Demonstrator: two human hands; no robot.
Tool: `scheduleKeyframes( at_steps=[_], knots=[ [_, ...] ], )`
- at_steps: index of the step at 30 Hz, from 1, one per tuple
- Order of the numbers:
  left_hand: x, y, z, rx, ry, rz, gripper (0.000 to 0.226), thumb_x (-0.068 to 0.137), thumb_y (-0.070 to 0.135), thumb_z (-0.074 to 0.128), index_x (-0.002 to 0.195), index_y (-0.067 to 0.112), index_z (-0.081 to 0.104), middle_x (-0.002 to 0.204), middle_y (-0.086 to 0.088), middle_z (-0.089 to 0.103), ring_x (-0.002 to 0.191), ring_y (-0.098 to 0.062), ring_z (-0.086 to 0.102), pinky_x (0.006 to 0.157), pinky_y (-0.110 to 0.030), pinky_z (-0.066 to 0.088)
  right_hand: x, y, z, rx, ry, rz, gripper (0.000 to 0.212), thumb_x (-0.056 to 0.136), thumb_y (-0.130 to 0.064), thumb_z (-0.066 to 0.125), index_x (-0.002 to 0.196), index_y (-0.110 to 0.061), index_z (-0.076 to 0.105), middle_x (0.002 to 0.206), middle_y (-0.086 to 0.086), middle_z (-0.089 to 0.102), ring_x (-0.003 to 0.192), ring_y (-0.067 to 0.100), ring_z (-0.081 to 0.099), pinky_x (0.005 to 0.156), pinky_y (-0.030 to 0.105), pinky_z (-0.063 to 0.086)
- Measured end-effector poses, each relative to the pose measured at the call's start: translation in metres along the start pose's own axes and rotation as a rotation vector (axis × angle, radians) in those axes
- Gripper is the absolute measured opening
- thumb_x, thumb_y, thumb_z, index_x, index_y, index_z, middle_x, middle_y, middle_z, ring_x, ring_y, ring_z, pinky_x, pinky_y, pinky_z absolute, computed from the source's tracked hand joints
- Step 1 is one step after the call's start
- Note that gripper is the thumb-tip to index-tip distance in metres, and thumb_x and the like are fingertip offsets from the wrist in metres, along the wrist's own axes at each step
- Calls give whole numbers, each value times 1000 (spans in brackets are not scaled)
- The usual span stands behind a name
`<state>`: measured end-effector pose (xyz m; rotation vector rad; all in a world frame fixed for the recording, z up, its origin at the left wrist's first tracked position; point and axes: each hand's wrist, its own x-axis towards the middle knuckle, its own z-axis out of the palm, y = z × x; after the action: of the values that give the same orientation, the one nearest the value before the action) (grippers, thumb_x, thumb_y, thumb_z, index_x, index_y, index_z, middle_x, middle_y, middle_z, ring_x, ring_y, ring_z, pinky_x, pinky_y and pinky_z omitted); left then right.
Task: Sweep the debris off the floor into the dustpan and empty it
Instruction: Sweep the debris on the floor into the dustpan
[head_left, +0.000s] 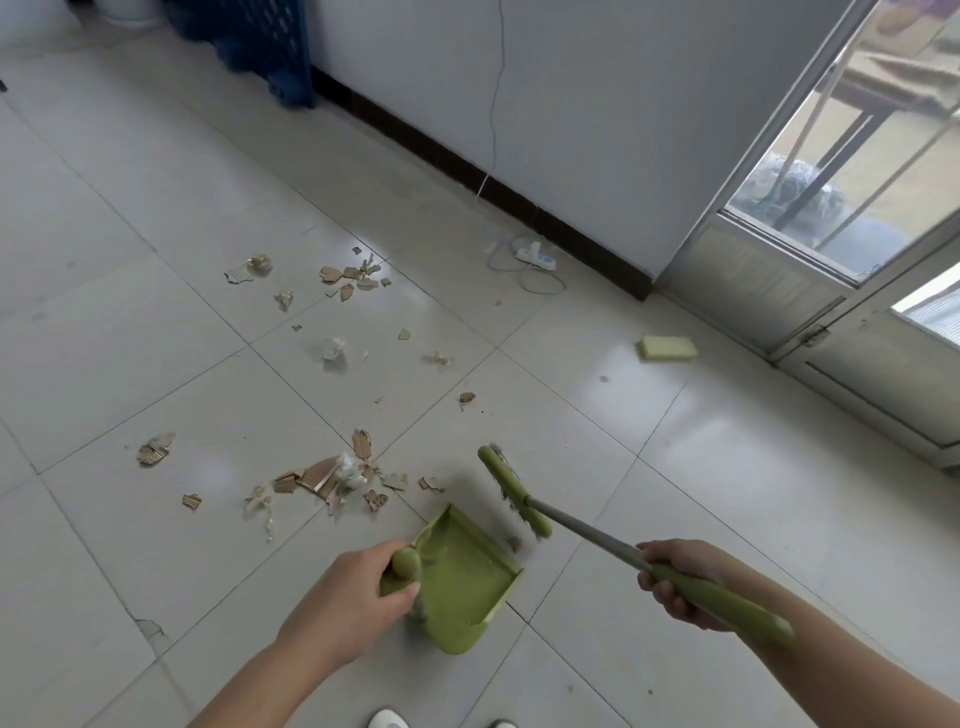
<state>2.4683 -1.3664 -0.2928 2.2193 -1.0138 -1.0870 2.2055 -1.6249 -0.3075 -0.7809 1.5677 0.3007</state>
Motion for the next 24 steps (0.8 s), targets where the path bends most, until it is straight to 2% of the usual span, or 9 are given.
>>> scheduleKeyframes(
  at_steps=[2,6,10,14,18,24],
  knots=[
    [2,5,2,6,-8,7,11,85,28,62,96,27,64,80,5,67,72,-7,59,62,-21,46,1,2,-5,11,7,2,16,99,-18,45,103,-5,55,58,7,55,35,12,45,32,17,37],
    [4,14,7,14,-28,15,13,85,28,63,87,40,59,79,8,66,72,-4,60,59,-16,44,6,8,-15,38,18,18,20,99,-19,46,102,-2,55,59,7,55,34,12,45,32,17,38],
    [5,18,12,24,-51,14,11,86,29,62,91,38,59,77,10,65,70,1,58,58,-14,44,10,17,-14,79,46,16,19,98,-17,45,96,0,55,57,7,55,33,12,45,32,17,38],
    [7,18,14,17,-68,11,14,86,30,62,93,42,57,78,15,65,78,10,56,60,-13,45,15,27,2,100,79,6,18,98,-11,41,91,2,53,55,9,53,30,13,44,31,17,37],
    [8,16,12,3,-82,17,21,86,27,62,90,46,55,76,41,58,74,11,56,59,-8,42,25,28,25,146,70,10,17,97,-7,36,93,4,49,61,10,49,28,13,43,30,17,36],
    [8,2,6,-19,-62,-1,21,84,28,65,92,46,58,87,37,60,80,8,60,63,-9,45,46,21,71,206,41,4,22,96,-6,33,110,4,45,64,12,46,27,14,43,31,17,36]
  ],
)
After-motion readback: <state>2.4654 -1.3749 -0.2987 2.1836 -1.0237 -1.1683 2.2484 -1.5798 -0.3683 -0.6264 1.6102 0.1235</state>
